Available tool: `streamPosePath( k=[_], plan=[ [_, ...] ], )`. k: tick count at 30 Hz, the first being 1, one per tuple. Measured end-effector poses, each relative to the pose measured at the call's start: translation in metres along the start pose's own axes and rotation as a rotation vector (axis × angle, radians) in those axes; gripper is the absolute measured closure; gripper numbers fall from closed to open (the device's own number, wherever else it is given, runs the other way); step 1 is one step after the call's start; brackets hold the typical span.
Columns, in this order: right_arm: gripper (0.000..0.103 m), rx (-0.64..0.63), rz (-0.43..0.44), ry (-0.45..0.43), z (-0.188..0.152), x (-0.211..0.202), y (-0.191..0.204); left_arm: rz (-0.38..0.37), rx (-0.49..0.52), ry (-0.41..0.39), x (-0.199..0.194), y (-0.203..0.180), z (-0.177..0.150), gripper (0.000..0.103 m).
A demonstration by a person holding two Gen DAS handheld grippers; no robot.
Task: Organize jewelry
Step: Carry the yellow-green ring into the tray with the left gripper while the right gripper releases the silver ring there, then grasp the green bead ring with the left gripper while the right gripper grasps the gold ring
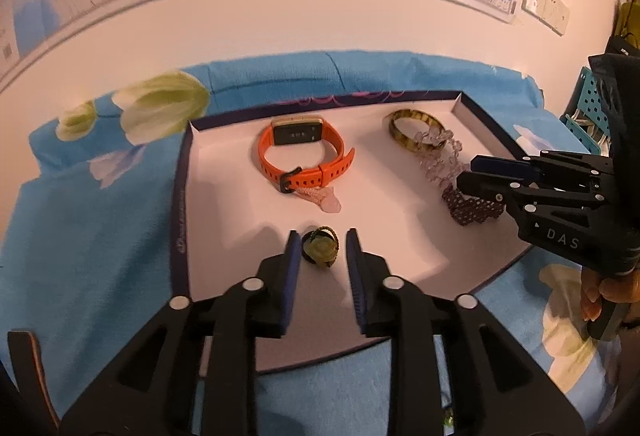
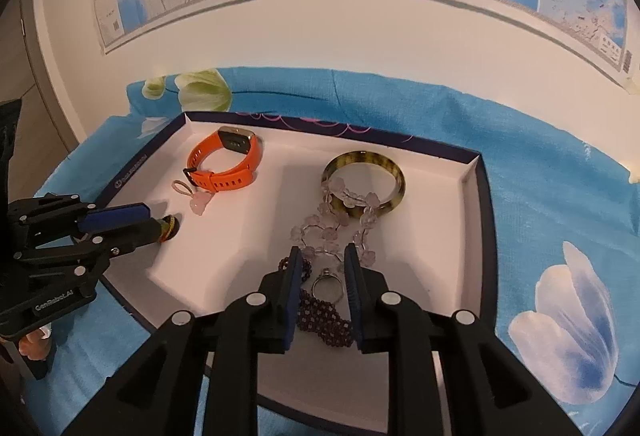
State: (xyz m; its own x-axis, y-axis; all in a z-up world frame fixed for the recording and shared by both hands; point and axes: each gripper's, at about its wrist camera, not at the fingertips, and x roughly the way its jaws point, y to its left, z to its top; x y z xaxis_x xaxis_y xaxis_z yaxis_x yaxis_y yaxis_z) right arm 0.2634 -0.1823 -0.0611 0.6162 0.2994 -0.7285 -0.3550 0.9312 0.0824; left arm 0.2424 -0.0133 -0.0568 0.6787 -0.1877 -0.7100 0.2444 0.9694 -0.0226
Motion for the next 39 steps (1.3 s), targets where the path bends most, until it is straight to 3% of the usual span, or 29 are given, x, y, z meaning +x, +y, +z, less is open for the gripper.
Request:
streamPosePath(
  k=[4,6,17,24,33,36,39],
  plan=[
    [0.062,0.004,0.017,-0.043,-0.004,-0.022,0.003,0.006,0.013,-0.048,-0.023,-0.002,-0.006,0.067],
    [0.062,-0.007,0.044,-0.06,-0.011,-0.036,0.01,-0.004,0.024,-0.07,-0.035,-0.003,-0.013,0.061],
    [0.062,-0.072,0.24,0.017,-0.084,-0.08,0.065,-0.101,0.079,-0.066,-0.075,-0.013,-0.063,0.06],
    [0.062,-0.074,0.236,0.04,-0.107,-0.082,0.085,-0.064,0.095,-0.055,-0.08,-0.022,-0.081,0.06],
    [0.063,-0.073,0.216,0.07,-0.112,-0.074,0.092,-0.052,0.097,-0.058,-0.084,-0.023,-0.085,0.058],
    [0.069,-0.084,0.189,0.067,-0.113,-0.073,0.094,-0.051,0.1,-0.055,-0.085,-0.023,-0.087,0.058],
    [0.082,-0.087,0.158,0.066,-0.114,-0.074,0.093,-0.055,0.109,-0.047,-0.084,-0.023,-0.089,0.058]
  ],
)
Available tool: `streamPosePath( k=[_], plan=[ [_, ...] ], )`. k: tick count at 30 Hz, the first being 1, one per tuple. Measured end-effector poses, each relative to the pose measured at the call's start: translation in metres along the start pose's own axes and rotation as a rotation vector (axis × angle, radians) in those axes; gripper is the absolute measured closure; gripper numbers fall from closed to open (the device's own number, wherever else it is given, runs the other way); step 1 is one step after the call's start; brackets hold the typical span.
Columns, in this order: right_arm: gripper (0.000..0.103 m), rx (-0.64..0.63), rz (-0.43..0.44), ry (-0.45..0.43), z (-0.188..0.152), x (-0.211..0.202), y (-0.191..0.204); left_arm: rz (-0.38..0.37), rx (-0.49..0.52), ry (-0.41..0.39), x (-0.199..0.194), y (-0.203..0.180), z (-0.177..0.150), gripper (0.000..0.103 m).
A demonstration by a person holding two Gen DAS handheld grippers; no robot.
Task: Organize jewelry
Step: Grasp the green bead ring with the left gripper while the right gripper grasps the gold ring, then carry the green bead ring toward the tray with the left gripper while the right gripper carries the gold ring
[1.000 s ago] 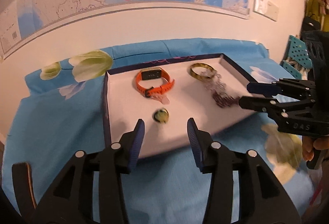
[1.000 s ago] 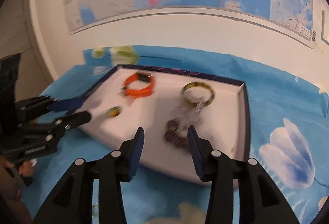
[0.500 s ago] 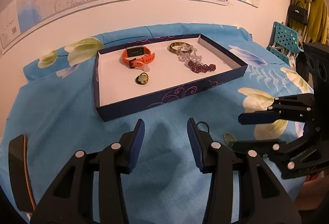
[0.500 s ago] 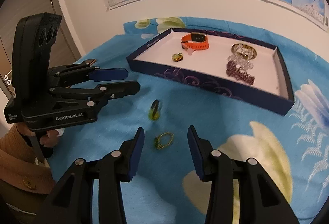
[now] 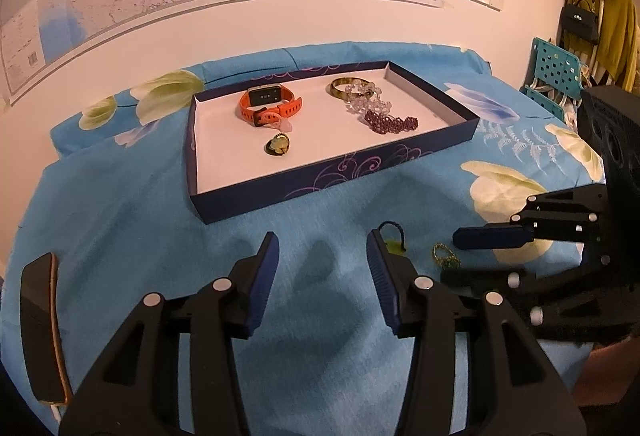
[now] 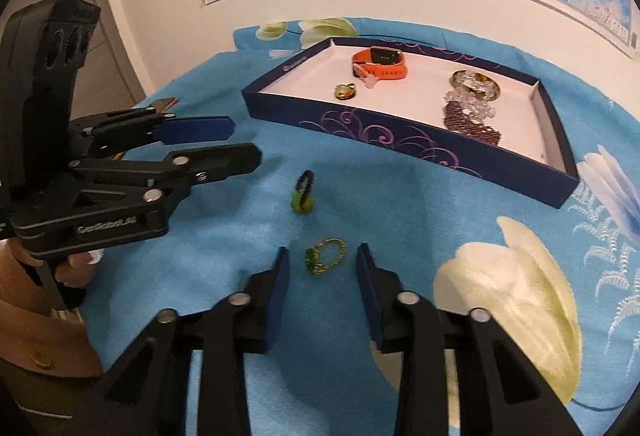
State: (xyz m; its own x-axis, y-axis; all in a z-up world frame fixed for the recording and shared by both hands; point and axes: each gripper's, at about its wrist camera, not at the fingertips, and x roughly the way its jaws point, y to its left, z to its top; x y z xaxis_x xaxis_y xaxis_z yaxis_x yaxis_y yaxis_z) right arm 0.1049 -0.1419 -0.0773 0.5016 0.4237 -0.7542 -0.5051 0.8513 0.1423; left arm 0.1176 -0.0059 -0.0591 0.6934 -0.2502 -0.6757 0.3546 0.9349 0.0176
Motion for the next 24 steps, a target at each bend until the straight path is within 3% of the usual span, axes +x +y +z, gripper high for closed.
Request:
streamPosePath(
  k=[6,15,21,24],
  plan=[
    [0.095,0.026,-0.005,-0.004,-0.003,-0.003,-0.009,-0.033,0.03,0.014,0.001,-0.008,-0.003,0.058],
    [0.096,0.047,-0.012,-0.023,-0.002,-0.007,-0.02,-0.088,0.063,0.07,0.019,-0.024,0.002,0.058],
    [0.096,0.061,-0.017,-0.037,-0.002,-0.01,-0.028,-0.106,0.045,0.139,0.038,-0.029,0.006,0.067],
    [0.096,0.065,-0.017,-0.043,-0.003,-0.012,-0.03,-0.119,0.038,0.131,0.038,-0.029,0.007,0.075]
  ],
)
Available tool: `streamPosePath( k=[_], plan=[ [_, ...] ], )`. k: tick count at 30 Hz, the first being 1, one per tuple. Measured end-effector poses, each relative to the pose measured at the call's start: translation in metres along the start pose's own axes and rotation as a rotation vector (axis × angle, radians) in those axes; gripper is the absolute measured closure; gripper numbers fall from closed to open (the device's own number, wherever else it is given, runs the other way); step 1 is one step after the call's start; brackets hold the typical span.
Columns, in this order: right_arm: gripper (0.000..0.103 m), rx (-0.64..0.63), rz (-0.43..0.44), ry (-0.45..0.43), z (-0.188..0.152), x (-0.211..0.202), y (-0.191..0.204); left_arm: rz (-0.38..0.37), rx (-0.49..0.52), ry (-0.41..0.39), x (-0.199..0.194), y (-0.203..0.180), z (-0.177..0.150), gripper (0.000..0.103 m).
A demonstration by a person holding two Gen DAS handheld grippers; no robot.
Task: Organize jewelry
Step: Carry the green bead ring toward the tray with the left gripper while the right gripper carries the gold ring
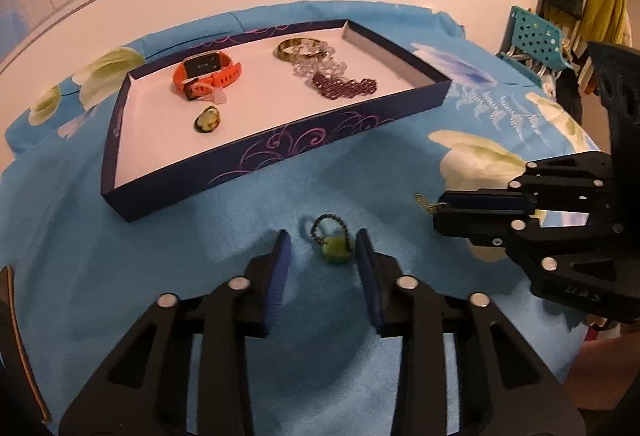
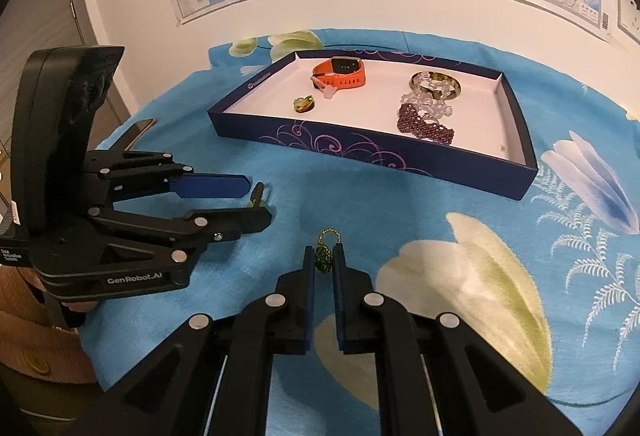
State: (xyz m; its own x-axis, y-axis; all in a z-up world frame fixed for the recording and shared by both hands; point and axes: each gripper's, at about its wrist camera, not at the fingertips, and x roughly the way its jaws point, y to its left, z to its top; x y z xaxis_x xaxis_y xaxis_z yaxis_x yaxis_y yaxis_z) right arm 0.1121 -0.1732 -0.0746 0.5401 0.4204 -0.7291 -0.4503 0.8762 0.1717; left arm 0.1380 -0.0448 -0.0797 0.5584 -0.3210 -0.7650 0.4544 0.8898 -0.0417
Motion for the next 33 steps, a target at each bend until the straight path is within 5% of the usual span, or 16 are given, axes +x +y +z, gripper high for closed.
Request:
streamPosePath(
  k=[4,33],
  plan=[
    [0.096,0.009,0.007,-0.004,0.0,0.0,-0.003,-0.009,-0.007,0.005,0.002,0.0,0.0,0.083],
    [0.096,-0.002,-0.034,-0.116,0.03,-0.023,-0.017,0.02,-0.072,-0.141,-0.042,0.011,0.021,0.083]
  ],
)
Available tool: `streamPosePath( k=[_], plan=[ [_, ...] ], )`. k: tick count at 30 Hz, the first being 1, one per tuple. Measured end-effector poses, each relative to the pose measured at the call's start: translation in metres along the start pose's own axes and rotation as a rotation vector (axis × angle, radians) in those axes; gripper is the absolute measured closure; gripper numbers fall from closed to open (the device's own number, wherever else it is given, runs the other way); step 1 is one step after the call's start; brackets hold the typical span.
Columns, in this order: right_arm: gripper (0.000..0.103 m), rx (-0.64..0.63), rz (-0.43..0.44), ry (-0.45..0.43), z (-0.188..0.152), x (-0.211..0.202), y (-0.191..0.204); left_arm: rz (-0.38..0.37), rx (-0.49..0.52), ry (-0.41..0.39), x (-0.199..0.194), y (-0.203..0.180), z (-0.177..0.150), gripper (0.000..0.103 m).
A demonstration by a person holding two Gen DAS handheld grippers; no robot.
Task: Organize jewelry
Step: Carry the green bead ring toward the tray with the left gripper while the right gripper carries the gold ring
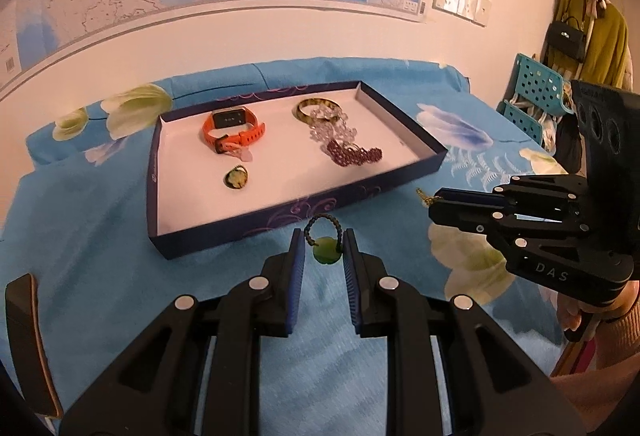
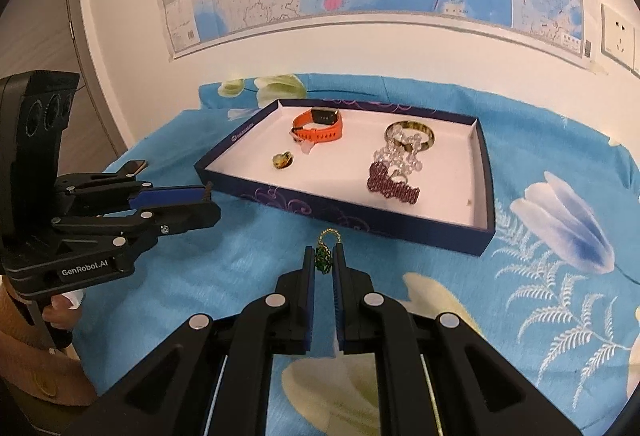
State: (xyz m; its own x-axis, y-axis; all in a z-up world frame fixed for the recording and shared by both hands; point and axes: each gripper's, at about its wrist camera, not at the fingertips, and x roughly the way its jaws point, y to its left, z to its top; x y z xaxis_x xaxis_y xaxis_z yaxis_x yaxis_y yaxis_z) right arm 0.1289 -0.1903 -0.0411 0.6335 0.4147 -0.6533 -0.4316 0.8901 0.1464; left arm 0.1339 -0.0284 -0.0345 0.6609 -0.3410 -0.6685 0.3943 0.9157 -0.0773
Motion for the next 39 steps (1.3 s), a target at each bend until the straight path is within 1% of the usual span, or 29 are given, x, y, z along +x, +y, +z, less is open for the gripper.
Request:
streamPosePath(
  k=[15,29,39],
  plan=[
    [0.096,-0.009,-0.026,-0.032,0.02,0.004,-0.009,0.024,-0.032,-0.029,0.004,0.014,0.016,0.083],
    [0.096,-0.008,-0.033,-0.042,0.032,0.013,-0.019,0.045,-0.05,-0.033,0.013,0.023,0.028,0.083],
    [0.096,-0.013,-0.042,-0.043,0.04,0.018,-0.018,0.056,-0.056,-0.033,0.02,0.028,0.033,0.083]
  ],
)
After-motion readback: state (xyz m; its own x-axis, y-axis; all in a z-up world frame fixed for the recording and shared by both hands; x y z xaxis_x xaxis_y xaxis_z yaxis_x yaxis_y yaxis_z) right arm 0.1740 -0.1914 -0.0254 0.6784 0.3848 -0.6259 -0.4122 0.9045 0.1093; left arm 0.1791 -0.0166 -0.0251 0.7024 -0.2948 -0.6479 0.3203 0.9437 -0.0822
